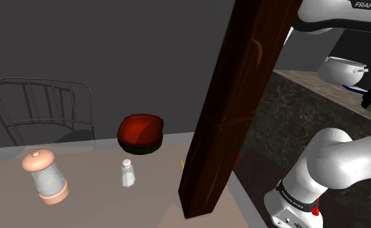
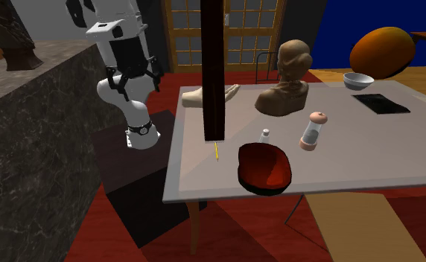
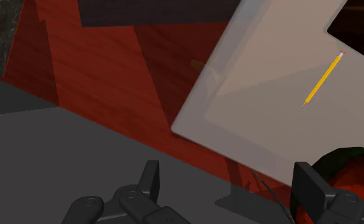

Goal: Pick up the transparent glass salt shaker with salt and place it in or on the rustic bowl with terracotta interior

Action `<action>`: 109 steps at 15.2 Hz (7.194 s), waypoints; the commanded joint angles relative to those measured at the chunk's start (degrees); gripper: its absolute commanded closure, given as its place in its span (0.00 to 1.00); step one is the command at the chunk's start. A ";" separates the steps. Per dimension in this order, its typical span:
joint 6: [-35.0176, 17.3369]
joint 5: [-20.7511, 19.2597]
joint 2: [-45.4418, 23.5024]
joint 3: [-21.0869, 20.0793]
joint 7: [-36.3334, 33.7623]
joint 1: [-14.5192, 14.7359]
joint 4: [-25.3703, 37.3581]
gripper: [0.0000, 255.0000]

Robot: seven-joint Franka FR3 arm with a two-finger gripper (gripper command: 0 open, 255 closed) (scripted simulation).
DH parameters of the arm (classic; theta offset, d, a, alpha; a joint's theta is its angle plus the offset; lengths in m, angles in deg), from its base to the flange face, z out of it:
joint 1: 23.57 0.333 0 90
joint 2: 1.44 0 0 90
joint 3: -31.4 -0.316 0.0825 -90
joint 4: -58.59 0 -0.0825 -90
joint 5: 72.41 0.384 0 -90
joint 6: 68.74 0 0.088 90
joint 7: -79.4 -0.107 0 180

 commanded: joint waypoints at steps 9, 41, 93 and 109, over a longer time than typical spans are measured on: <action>-6.65 5.24 -8.08 -8.14 -9.02 3.60 -0.79 0.00; -20.82 -0.39 -67.20 -27.92 -44.17 17.64 36.60 0.00; -7.56 1.17 -62.82 -28.85 -45.00 17.59 45.86 1.00; 3.79 0.73 -65.78 -25.02 -34.51 10.82 58.96 1.00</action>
